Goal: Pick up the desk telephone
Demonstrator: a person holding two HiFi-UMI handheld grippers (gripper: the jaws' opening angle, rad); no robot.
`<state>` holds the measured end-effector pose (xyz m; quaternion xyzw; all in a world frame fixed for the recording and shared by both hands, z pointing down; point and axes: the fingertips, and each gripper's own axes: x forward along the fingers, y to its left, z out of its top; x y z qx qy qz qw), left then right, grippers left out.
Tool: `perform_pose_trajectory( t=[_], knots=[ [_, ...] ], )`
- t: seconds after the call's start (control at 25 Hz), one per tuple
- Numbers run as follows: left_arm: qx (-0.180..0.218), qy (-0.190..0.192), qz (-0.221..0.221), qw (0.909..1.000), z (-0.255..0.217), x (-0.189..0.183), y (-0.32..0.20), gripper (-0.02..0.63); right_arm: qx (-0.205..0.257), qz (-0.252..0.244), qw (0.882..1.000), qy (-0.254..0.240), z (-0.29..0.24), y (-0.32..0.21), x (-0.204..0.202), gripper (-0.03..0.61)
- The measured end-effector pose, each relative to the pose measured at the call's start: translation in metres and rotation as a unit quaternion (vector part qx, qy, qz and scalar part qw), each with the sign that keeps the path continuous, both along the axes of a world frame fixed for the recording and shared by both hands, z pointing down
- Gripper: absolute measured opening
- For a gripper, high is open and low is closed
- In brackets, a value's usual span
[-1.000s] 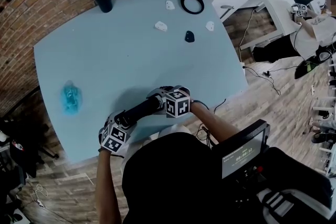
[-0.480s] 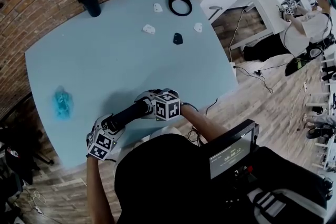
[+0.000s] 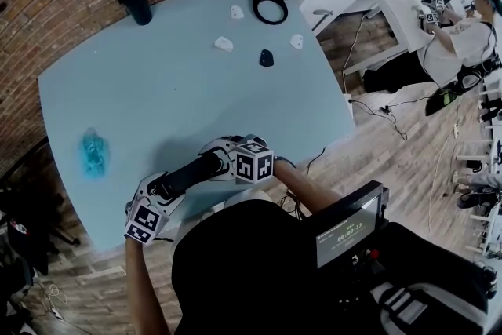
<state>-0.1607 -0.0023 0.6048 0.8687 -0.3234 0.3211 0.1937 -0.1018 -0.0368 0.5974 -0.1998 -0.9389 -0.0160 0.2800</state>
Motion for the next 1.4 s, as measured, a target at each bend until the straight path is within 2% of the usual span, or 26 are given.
perform_pose_trajectory(
  t=[0.76, 1.4],
  knots=[
    [0.091, 0.025, 0.001, 0.9956, -0.067, -0.003, -0.003, 0.322, 0.034, -0.014, 0.996, -0.08, -0.075, -0.001, -0.005, 0.268],
    [0.123, 0.068, 0.006, 0.9901, -0.113, -0.007, -0.009, 0.322, 0.028, -0.01, 0.991, -0.133, -0.126, -0.005, -0.011, 0.268]
  ],
)
